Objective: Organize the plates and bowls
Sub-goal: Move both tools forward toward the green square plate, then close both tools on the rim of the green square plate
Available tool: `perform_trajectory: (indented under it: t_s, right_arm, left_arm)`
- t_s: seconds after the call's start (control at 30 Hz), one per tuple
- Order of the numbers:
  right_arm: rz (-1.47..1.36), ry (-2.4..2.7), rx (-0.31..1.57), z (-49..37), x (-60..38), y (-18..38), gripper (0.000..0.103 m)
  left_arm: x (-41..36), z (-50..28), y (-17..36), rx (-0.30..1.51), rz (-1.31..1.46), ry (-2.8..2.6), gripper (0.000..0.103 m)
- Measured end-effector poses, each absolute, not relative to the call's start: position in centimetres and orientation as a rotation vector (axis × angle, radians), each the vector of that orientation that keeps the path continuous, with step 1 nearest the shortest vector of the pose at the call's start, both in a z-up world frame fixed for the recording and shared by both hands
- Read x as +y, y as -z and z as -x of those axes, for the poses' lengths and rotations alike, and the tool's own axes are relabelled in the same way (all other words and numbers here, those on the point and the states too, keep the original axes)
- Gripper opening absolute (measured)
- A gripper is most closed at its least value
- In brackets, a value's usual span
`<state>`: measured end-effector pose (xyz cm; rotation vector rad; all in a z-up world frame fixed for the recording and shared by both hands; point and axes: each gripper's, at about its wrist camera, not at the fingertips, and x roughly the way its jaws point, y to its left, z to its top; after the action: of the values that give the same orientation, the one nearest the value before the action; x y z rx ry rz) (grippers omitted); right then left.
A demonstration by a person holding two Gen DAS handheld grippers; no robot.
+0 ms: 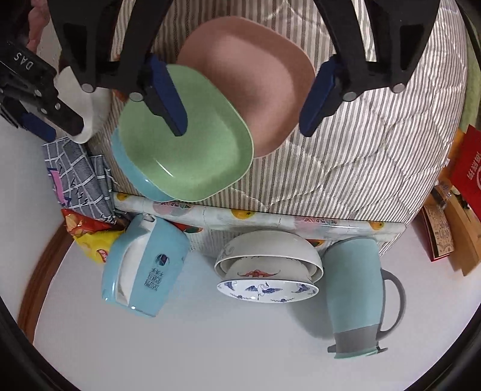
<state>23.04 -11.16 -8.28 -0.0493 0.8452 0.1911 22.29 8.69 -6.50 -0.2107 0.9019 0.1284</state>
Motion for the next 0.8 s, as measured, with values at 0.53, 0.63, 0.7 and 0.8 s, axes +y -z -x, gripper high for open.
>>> perform_trajectory:
  t_s: [0.53, 0.63, 0.7, 0.8]
  right_arm:
    - [0.055, -0.248, 0.964, -28.2, -8.1, 11.9, 0.051]
    - [0.044, -0.256, 0.993, -28.8, -7.8, 12.5, 0.042]
    - [0.045, -0.255, 1.017, -29.2, -7.5, 13.0, 0.036]
    - [0.059, -0.246, 1.029, -29.5, -7.1, 13.5, 0.021]
  left_arm:
    - [8.6, -27.5, 9.5, 0.954, 0.154, -0.085, 0.038]
    - [8.6, -27.9, 9.9, 0.965, 0.156, -0.079, 0.033]
    - [8.9, -28.1, 10.2, 0.976, 0.170, -0.070, 0.025]
    - [9.1, -28.1, 10.5, 0.979, 0.159, -0.068, 0.010]
